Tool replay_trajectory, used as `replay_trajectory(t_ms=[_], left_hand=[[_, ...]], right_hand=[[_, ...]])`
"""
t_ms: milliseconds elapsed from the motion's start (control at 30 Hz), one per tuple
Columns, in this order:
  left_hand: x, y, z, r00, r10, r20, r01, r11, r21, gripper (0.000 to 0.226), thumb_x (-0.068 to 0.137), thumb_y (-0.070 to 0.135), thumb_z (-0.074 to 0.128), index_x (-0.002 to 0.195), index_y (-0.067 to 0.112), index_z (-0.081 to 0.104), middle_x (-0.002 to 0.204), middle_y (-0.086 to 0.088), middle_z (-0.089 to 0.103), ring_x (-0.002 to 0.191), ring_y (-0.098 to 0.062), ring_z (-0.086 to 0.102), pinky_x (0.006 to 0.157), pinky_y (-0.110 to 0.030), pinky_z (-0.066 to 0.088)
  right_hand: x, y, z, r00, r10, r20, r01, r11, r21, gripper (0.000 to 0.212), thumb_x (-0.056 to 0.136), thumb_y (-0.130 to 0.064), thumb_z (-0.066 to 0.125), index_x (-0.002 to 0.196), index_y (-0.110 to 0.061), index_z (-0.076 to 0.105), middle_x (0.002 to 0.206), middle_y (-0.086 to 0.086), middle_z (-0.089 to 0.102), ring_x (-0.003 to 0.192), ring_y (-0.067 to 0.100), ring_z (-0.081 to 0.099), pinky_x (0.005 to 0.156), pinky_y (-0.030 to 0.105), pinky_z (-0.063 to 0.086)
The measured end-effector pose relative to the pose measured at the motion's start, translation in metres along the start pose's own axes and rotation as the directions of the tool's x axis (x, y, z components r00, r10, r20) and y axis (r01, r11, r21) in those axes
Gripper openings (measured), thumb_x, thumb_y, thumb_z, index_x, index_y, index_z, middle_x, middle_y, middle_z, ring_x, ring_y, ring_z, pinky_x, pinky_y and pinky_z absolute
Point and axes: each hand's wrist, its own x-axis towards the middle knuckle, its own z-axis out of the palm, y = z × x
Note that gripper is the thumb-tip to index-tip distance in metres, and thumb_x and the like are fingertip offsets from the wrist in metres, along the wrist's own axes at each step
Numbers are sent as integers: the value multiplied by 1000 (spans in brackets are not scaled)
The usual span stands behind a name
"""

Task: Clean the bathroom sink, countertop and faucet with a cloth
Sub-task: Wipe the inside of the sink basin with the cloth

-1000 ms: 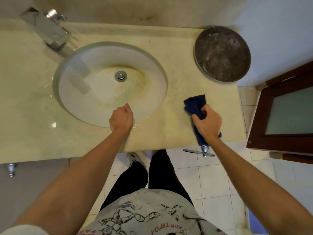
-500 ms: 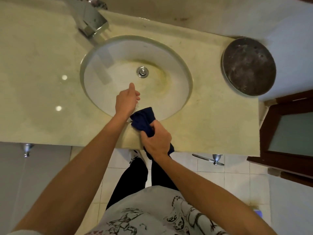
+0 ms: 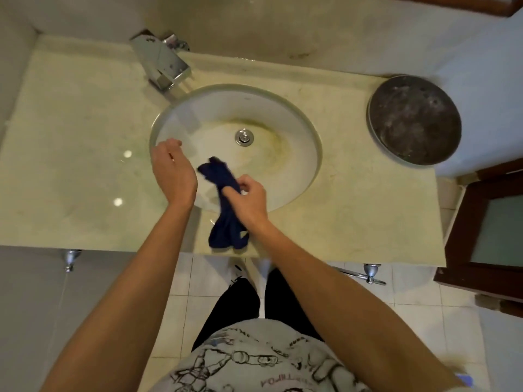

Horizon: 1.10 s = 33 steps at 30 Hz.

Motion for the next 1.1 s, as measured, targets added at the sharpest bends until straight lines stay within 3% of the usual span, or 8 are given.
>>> replay_trajectory(t_ms=[133,267,400,600,767,900,967,1100], left_hand=[[-34,-8,30,982,33,184,-39,999,31,32,107,25,40,110,10,68,115,-9,63,95,-12,52,88,-21,36],[-67,-30,53,949,-30,313,4,996,86,28,107,25,42,105,11,66,112,-5,62,93,-16,55,85,-28,41],[-74,-40,57,986,-12,165,2,998,59,27,104,18,44,88,7,63,92,-5,63,81,-21,57,78,-42,49],[-76,-39,62,986,9,169,-32,990,136,28,103,24,42,86,11,60,87,-1,62,76,-19,56,70,-39,49],[-79,-35,62,987,-25,157,-4,984,178,28,107,21,39,98,13,64,101,1,65,84,-15,55,75,-26,37],[-77,-35,59,990,-45,132,24,988,155,29,108,20,37,102,10,63,103,-4,65,86,-17,54,78,-26,36],[-77,-35,58,992,-51,118,33,988,148,28,108,19,37,101,9,62,102,-6,64,87,-21,56,78,-28,36],[-78,-34,60,992,-46,122,20,978,207,28,109,23,35,102,14,61,102,-3,64,84,-22,56,78,-31,40]], right_hand=[[21,3,-117,960,59,-273,-16,988,156,16,80,-7,68,71,-15,58,57,-12,58,52,1,51,53,23,44],[52,-12,-220,891,-87,-445,72,996,-51,13,76,-20,66,75,-17,53,69,-3,53,59,3,48,59,27,42],[83,-13,-265,912,-234,-338,78,906,-416,19,79,-18,67,76,-12,49,71,-1,50,62,5,44,59,20,39],[94,27,-212,972,-179,-154,16,700,-714,29,79,-40,63,89,-14,54,74,3,63,67,24,58,60,37,43],[38,30,-121,979,-204,2,156,742,-652,18,75,-39,62,82,-29,49,61,-9,51,60,17,52,57,30,30],[21,23,-66,980,-99,174,166,885,-434,25,73,-29,67,74,-18,44,60,-3,47,57,15,42,55,33,32],[31,13,-71,994,-40,98,61,973,-224,29,76,-16,69,69,-14,41,60,-1,42,56,10,37,55,29,32],[74,-19,-119,993,27,-115,-21,998,52,24,85,5,63,75,-12,49,63,-5,50,52,1,48,53,21,41]])
